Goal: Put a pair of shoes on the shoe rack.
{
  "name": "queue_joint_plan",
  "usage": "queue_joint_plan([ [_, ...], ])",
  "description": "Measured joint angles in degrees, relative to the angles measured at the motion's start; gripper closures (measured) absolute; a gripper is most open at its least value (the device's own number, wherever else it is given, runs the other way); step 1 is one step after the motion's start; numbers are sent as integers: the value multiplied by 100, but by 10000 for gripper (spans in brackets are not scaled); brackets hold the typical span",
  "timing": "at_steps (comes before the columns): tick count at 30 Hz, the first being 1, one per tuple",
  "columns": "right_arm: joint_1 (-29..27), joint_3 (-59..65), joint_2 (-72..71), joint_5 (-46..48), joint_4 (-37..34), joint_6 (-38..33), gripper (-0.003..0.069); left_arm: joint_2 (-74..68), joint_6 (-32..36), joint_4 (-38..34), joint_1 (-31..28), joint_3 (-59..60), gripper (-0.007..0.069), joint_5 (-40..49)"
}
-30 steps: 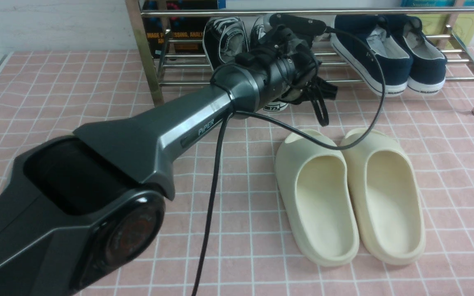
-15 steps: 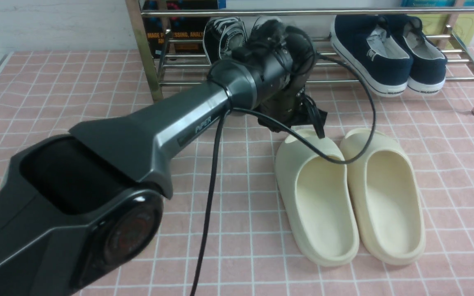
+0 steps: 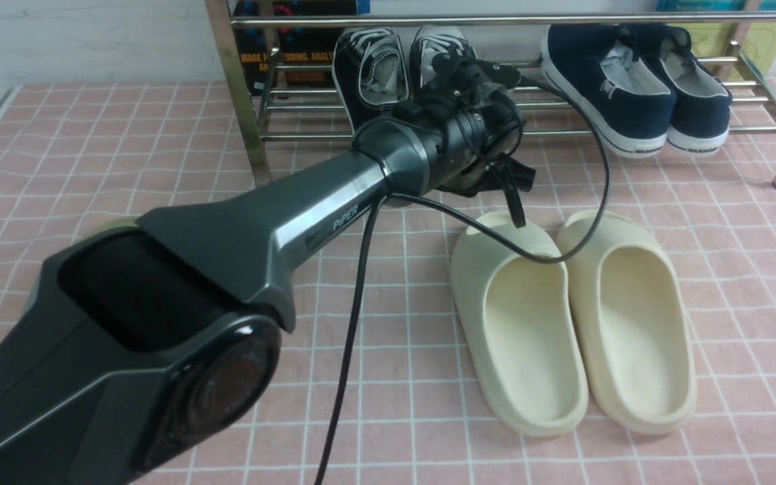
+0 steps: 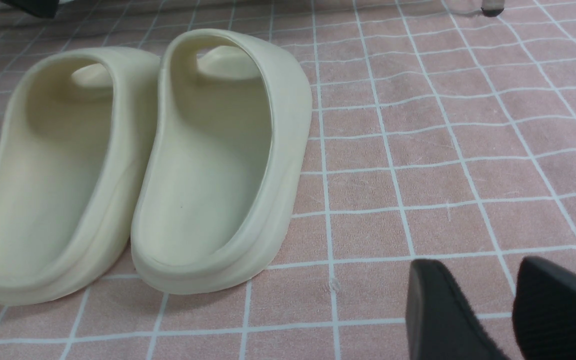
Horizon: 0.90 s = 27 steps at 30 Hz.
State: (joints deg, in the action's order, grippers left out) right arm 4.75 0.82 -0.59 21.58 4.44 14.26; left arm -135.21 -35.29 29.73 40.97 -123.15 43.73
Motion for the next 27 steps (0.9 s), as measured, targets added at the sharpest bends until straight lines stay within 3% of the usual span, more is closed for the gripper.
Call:
queue_joint_plan([
  [10, 0, 0, 0, 0, 0, 0, 419, 0, -5, 29, 0, 0, 594, 32],
  [13, 0, 0, 0, 0, 0, 0, 419, 151, 39, -353, -5, 0, 592, 464],
  [18, 0, 0, 0, 0, 0, 0, 419, 1096, 1080, -1046, -5, 0, 592, 1575],
  [22, 0, 0, 0, 0, 0, 0, 419, 2106, 1810, -1205, -5, 0, 592, 2390],
  [27, 0, 0, 0, 0, 0, 0, 419, 3248, 2090, -1143, -5, -12, 592, 2701],
])
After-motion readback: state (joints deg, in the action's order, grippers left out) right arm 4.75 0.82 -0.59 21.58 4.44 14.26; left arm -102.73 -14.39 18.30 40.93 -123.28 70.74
